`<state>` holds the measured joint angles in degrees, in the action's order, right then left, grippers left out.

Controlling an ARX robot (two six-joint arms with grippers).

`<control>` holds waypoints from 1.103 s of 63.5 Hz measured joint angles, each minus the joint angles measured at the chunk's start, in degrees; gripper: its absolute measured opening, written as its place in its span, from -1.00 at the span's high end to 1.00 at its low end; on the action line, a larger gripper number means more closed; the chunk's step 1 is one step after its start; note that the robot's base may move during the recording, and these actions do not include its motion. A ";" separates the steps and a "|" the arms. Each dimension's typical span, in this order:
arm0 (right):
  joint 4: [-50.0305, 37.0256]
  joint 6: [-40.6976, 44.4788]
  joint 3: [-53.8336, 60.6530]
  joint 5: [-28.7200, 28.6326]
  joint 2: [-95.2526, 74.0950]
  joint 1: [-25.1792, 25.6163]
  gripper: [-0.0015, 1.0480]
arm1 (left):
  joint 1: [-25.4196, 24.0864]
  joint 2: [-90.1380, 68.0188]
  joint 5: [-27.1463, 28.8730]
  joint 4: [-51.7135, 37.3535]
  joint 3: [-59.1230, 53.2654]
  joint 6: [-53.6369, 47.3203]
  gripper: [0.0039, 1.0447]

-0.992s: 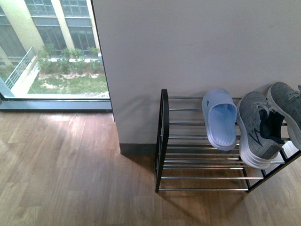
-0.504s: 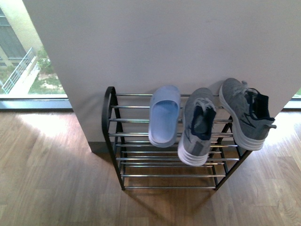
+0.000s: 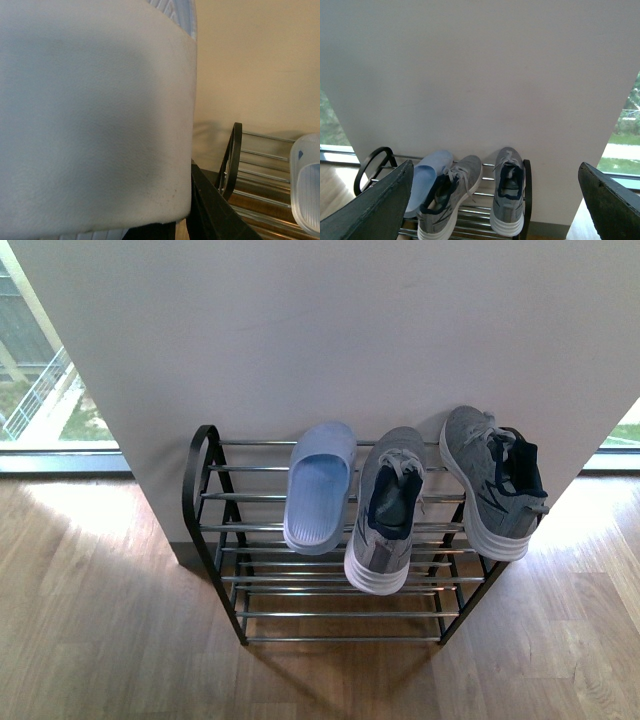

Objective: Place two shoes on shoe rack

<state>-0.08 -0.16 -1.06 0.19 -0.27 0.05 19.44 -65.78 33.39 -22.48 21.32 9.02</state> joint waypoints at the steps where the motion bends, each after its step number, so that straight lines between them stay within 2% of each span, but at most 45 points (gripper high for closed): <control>1: 0.00 0.00 0.00 0.00 0.00 0.02 -0.82 | 0.00 0.00 0.00 0.00 0.00 -0.02 0.97; 5: 0.00 0.00 0.02 0.00 0.02 0.00 -0.82 | 0.00 0.00 -0.09 0.02 0.00 0.07 0.97; 14: 0.00 0.00 0.02 -0.02 0.00 0.00 -0.82 | -0.74 -4.92 -5.33 4.07 4.00 4.92 0.97; 30: 0.00 0.00 0.00 -0.13 0.00 0.00 -0.82 | -2.40 -28.85 -18.25 5.81 21.11 19.41 0.97; 40: 0.00 0.00 0.00 -0.13 0.00 0.00 -0.82 | -2.43 -43.98 -24.33 7.41 31.65 25.90 0.97; 51: 0.00 0.00 0.02 -0.13 0.00 0.00 -0.82 | -2.54 -59.49 -30.97 8.63 44.26 27.71 0.97; 59: 0.00 0.00 0.02 -0.13 0.00 0.00 -0.82 | -2.54 -70.40 -35.43 12.81 56.22 23.34 0.97; 70: 0.00 0.00 0.00 -0.13 0.00 0.00 -0.82 | -2.32 -77.57 -39.32 14.67 66.07 21.44 0.97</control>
<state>-0.08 -0.16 -1.06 0.05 -0.27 0.05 17.12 -143.35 -5.93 -7.81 87.39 30.46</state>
